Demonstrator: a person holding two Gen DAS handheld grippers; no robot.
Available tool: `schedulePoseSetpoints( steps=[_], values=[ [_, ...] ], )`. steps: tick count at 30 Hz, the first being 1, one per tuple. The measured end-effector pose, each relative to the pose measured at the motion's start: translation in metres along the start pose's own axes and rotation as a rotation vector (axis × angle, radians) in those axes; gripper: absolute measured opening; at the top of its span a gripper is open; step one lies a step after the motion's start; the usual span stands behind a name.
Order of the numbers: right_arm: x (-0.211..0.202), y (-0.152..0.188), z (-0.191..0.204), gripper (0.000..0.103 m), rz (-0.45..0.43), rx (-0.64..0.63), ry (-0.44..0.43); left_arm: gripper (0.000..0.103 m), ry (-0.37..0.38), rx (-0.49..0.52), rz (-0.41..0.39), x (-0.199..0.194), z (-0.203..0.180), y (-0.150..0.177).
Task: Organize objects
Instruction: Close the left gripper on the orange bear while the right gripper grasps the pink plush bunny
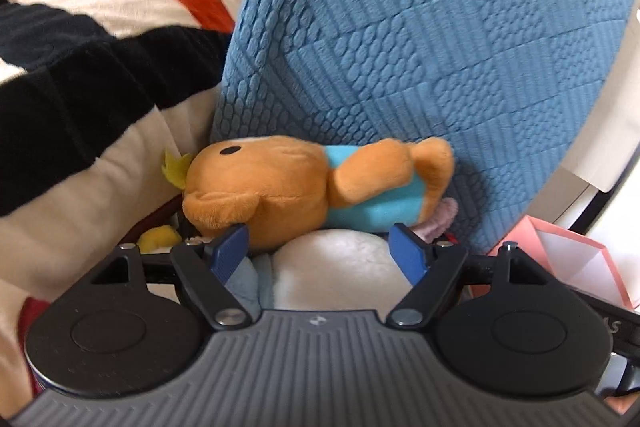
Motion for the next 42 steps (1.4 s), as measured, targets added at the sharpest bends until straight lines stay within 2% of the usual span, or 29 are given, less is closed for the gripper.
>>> schedulePoseSetpoints(
  steps=[1,5,8,9,10,15,17,22,24,27,30,35,39,42],
  values=[
    [0.007,0.002,0.0,0.074,0.022,0.007,-0.013,0.081,-0.004,-0.001,0.003,0.004,0.002,-0.001],
    [0.028,0.008,0.002,0.058,0.077,0.015,-0.04,0.081,0.0,0.0,-0.008,0.009,0.008,-0.004],
    [0.04,0.013,0.0,0.041,0.116,0.053,-0.065,0.081,0.01,-0.026,-0.036,0.0,0.012,-0.009],
    [0.044,0.014,-0.002,0.033,0.126,0.073,-0.074,0.081,0.002,-0.029,-0.049,-0.004,0.014,-0.012],
    [0.047,0.014,-0.005,0.031,0.133,0.1,-0.086,0.081,-0.011,-0.037,-0.06,-0.007,0.016,-0.014],
    [0.062,0.012,-0.016,0.031,0.152,0.22,-0.156,0.081,-0.022,-0.076,-0.054,-0.002,0.029,-0.022],
    [0.067,0.013,-0.019,0.031,0.16,0.257,-0.164,0.081,-0.061,-0.051,-0.054,0.003,0.029,-0.019],
    [0.069,0.019,-0.033,0.032,0.162,0.465,-0.238,0.081,-0.111,0.02,-0.019,0.019,0.027,-0.01],
    [0.07,0.017,-0.033,0.034,0.157,0.476,-0.254,0.081,-0.118,0.018,-0.03,0.02,0.029,-0.012],
    [0.072,0.019,-0.03,0.045,0.169,0.455,-0.249,0.081,-0.13,0.026,-0.023,0.026,0.032,-0.014],
    [0.08,0.025,-0.024,0.05,0.223,0.457,-0.273,0.081,-0.131,0.04,-0.023,0.033,0.032,-0.016],
    [0.084,0.028,-0.022,0.049,0.213,0.464,-0.241,0.081,-0.125,0.027,-0.019,0.041,0.033,-0.018],
    [0.082,0.026,-0.02,0.041,0.187,0.454,-0.216,0.081,-0.117,0.025,-0.011,0.041,0.033,-0.017],
    [0.08,0.025,-0.018,0.04,0.188,0.441,-0.195,0.082,-0.117,0.027,-0.009,0.044,0.033,-0.018]
  ],
)
Point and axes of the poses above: each gripper's, at about its wrist camera, not at the fingertips, and x roughly the way its jaws point, z to its left, y to its underside, the point moved 7 cm from there along x, roughly the way its jaws point, and after that the axes turned 10 degrees about -x, right-handed, at the moved point
